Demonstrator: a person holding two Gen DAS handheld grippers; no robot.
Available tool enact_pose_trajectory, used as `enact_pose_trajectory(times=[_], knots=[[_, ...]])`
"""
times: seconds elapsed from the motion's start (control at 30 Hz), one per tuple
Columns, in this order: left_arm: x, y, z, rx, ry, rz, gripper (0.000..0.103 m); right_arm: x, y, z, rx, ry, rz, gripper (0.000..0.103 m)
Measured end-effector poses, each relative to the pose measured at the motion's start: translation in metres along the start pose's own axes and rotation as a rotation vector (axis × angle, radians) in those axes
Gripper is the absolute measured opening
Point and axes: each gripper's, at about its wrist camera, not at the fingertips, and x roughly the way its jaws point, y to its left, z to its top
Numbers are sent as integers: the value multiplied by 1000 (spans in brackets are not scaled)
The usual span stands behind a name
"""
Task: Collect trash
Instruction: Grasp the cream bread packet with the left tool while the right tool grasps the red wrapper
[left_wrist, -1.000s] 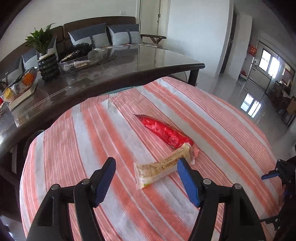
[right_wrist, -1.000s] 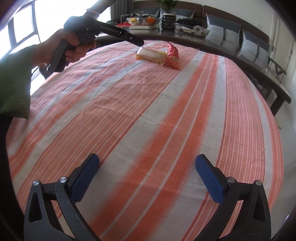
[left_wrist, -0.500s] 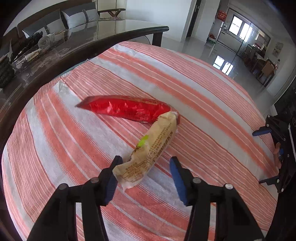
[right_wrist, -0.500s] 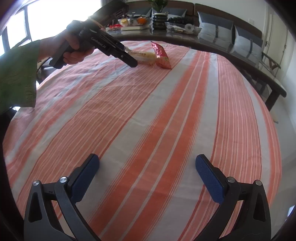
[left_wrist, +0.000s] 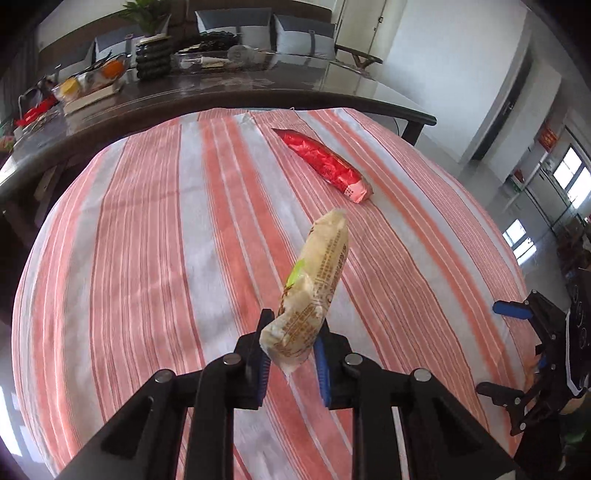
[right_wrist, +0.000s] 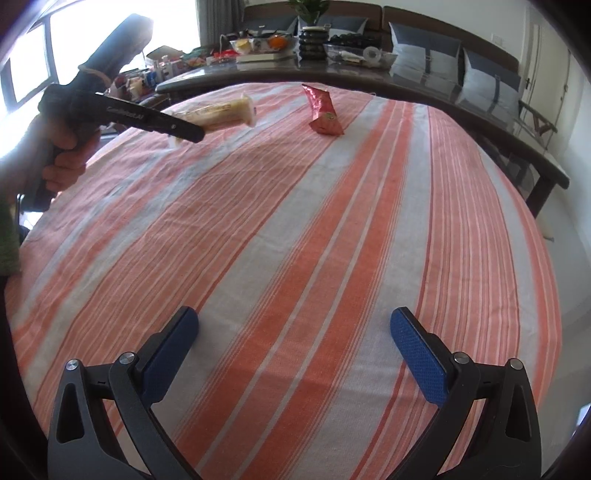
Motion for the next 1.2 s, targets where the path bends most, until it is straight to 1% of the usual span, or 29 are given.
enact_pose_trajectory(times=[0.03, 0.07, 0.1, 0.13, 0.17, 0.2, 0.23, 0.33, 0.37, 0.47, 0.57, 0.63, 0.77, 0.83, 0.9, 0.97, 1.0, 1.1, 1.2], knots=[[-4, -5, -7, -12, -3, 5, 24, 0, 0, 0, 0, 0, 0, 103], [-7, -11, -13, -17, -11, 11, 24, 0, 0, 0, 1, 0, 0, 103], [-8, -16, -18, -15, -14, 12, 28, 0, -1, 0, 3, 0, -3, 103], [-7, -21, -21, -9, -13, 7, 39, 0, -1, 0, 6, 1, -6, 103], [-6, -25, -23, -1, -16, 5, 47, 0, -1, -1, 7, 1, -7, 103], [-4, -27, -25, 4, -21, 12, 61, 0, -2, -1, 8, 2, -8, 103], [-1, -29, -26, 9, -24, 23, 66, 0, -2, -1, 8, 3, -7, 103], [10, -31, -29, 38, -25, 63, 66, 1, -5, 2, 10, 16, -1, 103], [13, -32, -29, 49, -41, 81, 66, 2, -7, 5, 13, 25, -2, 103], [18, -38, -30, 86, -62, 125, 67, 11, -21, 23, 43, 55, -8, 102], [20, -42, -33, 111, -80, 154, 69, 32, -40, 51, 72, 83, -26, 102], [20, -39, -33, 95, -80, 148, 71, 51, -49, 75, 72, 95, -25, 102], [20, -37, -33, 91, -81, 143, 71, 91, -44, 123, 1, 89, -13, 99], [20, -39, -33, 95, -80, 147, 71, 108, -41, 148, -4, 76, -17, 93], [20, -39, -33, 98, -80, 149, 72, 120, -39, 166, 15, 62, -27, 90], [20, -40, -33, 100, -79, 149, 72, 126, -41, 177, 45, 50, -15, 61], [20, -40, -33, 100, -79, 148, 72, 124, -43, 178, 63, 39, -14, 28], [20, -39, -33, 98, -81, 145, 72, 112, -50, 166, 101, 43, -16, 26], [18, -38, -33, 90, -86, 150, 72, 86, -61, 134, 112, 61, -45, 26]])
